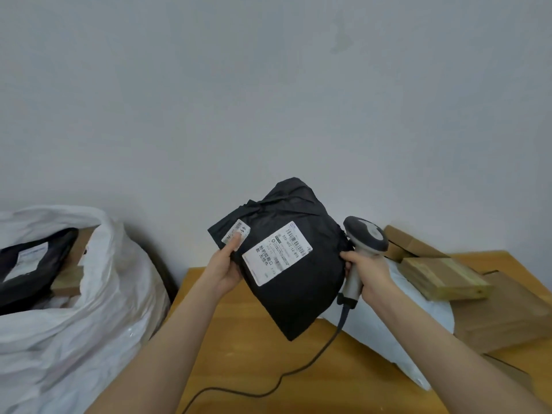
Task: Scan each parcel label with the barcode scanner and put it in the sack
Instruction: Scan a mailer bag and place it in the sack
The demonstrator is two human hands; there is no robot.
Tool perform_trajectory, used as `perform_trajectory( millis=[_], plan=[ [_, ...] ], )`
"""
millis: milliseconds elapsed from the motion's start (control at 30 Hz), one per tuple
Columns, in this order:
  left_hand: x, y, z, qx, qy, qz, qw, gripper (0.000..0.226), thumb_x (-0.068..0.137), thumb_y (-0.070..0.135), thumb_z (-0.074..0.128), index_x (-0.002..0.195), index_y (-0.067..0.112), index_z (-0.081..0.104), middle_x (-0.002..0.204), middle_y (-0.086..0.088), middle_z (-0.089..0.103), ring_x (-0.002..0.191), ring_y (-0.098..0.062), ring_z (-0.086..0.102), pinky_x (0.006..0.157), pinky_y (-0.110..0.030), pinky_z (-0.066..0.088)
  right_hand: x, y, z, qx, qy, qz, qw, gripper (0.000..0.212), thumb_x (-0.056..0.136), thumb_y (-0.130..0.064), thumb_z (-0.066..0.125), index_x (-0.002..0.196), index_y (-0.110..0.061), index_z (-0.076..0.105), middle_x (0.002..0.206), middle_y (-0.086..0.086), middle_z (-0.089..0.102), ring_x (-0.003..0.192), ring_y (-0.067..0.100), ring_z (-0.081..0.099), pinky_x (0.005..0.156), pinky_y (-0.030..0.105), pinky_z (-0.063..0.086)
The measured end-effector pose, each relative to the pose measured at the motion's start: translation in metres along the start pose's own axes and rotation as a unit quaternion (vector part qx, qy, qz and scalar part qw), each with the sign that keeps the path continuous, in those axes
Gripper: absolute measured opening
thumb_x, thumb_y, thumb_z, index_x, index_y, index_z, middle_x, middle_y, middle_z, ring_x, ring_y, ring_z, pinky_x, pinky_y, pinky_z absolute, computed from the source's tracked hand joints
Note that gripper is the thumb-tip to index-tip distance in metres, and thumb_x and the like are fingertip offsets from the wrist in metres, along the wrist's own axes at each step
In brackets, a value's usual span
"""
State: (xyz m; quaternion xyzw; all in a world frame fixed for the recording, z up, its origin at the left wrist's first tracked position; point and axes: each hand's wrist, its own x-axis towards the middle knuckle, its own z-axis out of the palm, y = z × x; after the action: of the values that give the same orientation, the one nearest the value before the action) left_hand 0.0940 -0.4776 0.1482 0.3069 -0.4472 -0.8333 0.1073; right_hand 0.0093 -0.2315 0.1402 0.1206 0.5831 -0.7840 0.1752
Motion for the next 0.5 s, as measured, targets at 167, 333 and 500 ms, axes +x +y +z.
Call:
perform_trajectory(
  millis=[167,333,500],
  plan=[
    [0.004,-0.001,-0.002,-0.067,0.054,-0.016,0.996,0.026,0.092,0.013,0.062,0.116,0.004,0.062,0.104,-0.016,0.070,0.092,-0.030,0.068,0.068,-0.044,0.053,-0.002,0.002,-0.006,0.011,-0.032,-0.001,0.999,0.015,0.083,-0.005,0.073,0.083,-0.010,0.060,0.069,0.005,0.059,0.061,0.015,0.054,0.061,0.028,0.048],
    [0.006,-0.017,0.005,-0.014,0.074,0.030,0.997,0.040,0.089,0.001,0.061,0.128,0.010,0.055,0.112,-0.019,0.067,0.092,-0.031,0.067,0.073,-0.045,0.056,-0.006,0.006,-0.006,-0.034,0.009,-0.013,0.999,0.022,0.081,0.005,0.069,0.072,-0.008,0.054,0.064,0.009,0.053,0.059,0.017,0.051,0.060,0.028,0.048],
    [0.007,-0.014,-0.006,0.383,0.086,0.186,0.901,0.062,0.092,0.024,0.063,0.147,0.025,0.034,0.146,-0.004,0.039,0.130,-0.024,0.043,0.101,-0.037,0.041,-0.011,-0.012,-0.007,-0.080,-0.074,-0.090,0.990,0.017,0.080,0.010,0.067,0.083,-0.005,0.061,0.070,0.009,0.057,0.065,0.019,0.054,0.070,0.036,0.049]
  ],
)
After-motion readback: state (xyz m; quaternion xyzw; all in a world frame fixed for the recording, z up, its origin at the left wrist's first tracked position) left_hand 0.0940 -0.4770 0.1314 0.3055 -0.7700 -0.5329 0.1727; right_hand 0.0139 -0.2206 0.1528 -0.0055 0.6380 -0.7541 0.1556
